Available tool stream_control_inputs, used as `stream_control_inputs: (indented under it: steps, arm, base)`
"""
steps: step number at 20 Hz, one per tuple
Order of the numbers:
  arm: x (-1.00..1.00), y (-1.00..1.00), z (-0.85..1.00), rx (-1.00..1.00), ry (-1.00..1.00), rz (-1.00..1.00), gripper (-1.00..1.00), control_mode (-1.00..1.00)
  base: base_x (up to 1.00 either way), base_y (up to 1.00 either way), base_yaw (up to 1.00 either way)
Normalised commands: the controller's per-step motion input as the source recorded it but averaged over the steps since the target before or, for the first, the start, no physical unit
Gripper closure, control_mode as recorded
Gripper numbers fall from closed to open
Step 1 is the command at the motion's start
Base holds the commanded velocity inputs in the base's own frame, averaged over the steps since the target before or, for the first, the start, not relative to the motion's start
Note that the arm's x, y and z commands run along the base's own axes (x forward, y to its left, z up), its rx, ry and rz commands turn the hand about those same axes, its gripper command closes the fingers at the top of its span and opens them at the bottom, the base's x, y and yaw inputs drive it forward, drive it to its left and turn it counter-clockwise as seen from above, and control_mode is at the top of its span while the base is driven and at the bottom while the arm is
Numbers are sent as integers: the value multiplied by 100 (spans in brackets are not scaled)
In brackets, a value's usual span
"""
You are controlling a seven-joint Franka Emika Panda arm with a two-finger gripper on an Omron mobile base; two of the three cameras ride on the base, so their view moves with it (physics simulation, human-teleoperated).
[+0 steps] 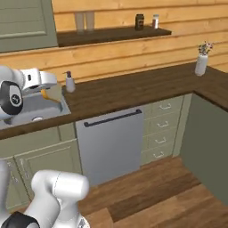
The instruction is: Start the toaster. Once the lever pops up, take the bread to the plate on the dining counter.
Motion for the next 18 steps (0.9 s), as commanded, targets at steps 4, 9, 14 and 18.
stream_control_inputs:
  steps: [4,9,14,18]
  arm:
    - [0,0,0,0,0,0,100,100]
    - [0,0,0,0,0,0,100,100]
    - [0,0,0,0,0,0,100,100]
    - [0,0,0,0,0,0,100,100]
  base:
    - [0,-56,-75]
    - [0,-64,-72]
    - [0,-75,-68]
    - [0,-90,-59]
